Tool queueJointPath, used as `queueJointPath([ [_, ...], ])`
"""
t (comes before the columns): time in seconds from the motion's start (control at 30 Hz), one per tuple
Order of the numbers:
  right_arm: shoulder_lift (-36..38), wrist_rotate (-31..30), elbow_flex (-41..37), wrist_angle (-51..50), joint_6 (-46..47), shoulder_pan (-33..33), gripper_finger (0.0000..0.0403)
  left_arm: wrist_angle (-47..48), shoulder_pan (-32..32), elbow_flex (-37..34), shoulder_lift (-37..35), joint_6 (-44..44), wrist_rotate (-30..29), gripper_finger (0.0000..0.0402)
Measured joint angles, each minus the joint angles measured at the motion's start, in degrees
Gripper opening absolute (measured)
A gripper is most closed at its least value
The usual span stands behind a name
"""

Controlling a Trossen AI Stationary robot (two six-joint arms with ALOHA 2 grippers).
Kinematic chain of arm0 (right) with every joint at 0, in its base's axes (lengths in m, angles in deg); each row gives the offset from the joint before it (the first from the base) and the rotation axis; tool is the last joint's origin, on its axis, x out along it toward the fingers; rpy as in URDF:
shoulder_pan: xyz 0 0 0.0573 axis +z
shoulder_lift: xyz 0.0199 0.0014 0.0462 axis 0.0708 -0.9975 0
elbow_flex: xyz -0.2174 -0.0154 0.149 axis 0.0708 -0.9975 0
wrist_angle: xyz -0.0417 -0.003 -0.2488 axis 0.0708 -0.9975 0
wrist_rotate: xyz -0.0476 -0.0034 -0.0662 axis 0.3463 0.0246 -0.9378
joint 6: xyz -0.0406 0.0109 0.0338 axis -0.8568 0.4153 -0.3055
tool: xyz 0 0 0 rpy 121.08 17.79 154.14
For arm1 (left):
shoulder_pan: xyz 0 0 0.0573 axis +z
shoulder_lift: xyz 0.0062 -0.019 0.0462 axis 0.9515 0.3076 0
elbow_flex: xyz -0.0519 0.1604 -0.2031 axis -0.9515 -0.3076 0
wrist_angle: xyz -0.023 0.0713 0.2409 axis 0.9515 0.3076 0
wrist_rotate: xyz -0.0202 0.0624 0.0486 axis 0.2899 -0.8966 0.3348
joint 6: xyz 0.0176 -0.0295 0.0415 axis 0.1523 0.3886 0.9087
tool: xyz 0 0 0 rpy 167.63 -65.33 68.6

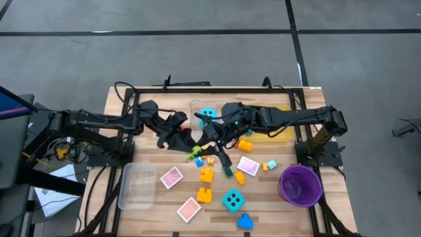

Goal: Pick & Place Toys
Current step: Put the light green game piece into the yellow bin

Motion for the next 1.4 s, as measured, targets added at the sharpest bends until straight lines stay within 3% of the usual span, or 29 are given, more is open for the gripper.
queueJointPath([
  [0.2, 2.07, 0.12, 0.00, -3.74, 1.10, -0.02, 0.0092, 0.48, 3.76, -0.02, -0.28, -0.17, 3.82, 0.0329],
  [0.43, 6.22, -1.09, 0.00, -18.79, 3.83, -0.94, 0.0092, 0.46, 7.67, -0.02, -0.28, -0.49, 8.87, 0.0329],
  [0.73, 11.00, -11.25, 0.00, -40.94, 9.66, -1.13, 0.0092, -0.28, 8.37, -0.02, -0.28, -0.39, 9.01, 0.0308],
  [1.03, 12.32, -23.14, -0.10, -58.71, 23.94, -1.29, 0.0092, -1.71, 8.33, -0.02, -0.26, -0.39, 8.90, 0.0301],
  [1.2, 14.61, -26.15, -4.98, -58.55, 29.80, -2.13, 0.0092, -1.70, 8.31, -0.02, -0.26, -0.37, 8.85, 0.0301],
  [1.4, 21.10, -26.26, -18.11, -52.56, 36.91, -5.18, 0.0092, -2.01, 8.22, -0.04, -0.24, -0.39, 8.85, 0.0301],
])
